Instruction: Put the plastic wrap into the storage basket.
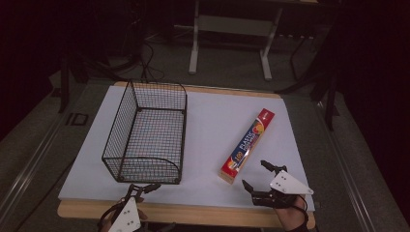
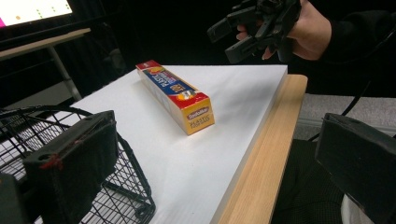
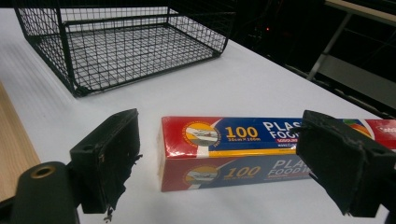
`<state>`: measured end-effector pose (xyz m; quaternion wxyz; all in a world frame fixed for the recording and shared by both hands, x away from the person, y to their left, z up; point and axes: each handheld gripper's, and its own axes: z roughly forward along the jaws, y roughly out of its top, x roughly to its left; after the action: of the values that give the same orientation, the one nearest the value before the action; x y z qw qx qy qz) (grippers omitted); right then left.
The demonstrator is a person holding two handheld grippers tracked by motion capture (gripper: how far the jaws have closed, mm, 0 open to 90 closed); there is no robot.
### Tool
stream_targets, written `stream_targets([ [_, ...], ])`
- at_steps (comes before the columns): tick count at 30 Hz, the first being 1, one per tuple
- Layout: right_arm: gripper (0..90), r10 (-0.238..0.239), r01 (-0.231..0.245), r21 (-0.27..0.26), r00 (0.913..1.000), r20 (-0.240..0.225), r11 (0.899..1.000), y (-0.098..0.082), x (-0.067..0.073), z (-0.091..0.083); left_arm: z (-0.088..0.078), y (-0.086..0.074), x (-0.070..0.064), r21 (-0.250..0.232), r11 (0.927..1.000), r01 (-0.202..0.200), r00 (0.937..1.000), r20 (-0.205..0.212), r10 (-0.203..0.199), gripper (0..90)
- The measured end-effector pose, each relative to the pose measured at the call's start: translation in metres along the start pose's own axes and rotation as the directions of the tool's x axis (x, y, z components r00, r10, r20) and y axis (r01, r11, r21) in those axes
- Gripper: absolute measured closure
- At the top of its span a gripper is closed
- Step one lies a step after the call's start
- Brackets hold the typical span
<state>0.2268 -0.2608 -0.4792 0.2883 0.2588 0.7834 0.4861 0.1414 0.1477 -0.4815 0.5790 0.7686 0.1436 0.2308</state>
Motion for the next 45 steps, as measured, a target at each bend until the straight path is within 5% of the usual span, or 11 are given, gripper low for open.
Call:
stream_targets([
  [13,14.2,-0.023,0.025,0.034,0.9983,-0.054,0.999,0.001,-0.003,0.000,0.001,0.000,0.000,0.003,1.0000,-0.003,1.0000,-0.001,0.003,0.1],
  [22,13.6,0.054,-0.051,0.044,0.9966,-0.063,0.998,0.014,0.005,0.000,0.005,0.000,0.000,0.010,0.9999,-0.007,0.9999,0.014,0.007,0.1],
  [31,13.6,0.052,-0.054,0.028,0.9977,0.043,0.998,0.036,0.004,0.015,0.006,-0.001,-0.002,0.022,0.9997,-0.013,0.9995,0.028,0.012,0.1],
  [34,13.2,0.058,-0.064,0.040,0.9902,0.127,0.997,0.045,-0.005,0.024,0.007,-0.001,-0.003,0.021,0.9997,-0.012,0.9996,0.027,0.011,0.1],
  [39,13.5,0.088,-0.100,0.080,0.9857,0.144,0.992,0.051,-0.017,0.040,0.008,-0.001,-0.003,0.032,0.9994,-0.012,0.9994,0.033,0.011,0.1],
  [43,11.5,0.077,-0.094,0.069,0.9718,0.223,0.993,0.053,-0.021,0.050,0.008,-0.001,-0.003,0.036,0.9992,-0.017,0.9994,0.032,0.015,0.1],
  [45,11.4,0.096,-0.124,0.104,0.9651,0.244,0.987,0.056,-0.024,0.054,0.009,-0.001,-0.003,0.040,0.9991,-0.016,0.9993,0.033,0.015,0.1],
])
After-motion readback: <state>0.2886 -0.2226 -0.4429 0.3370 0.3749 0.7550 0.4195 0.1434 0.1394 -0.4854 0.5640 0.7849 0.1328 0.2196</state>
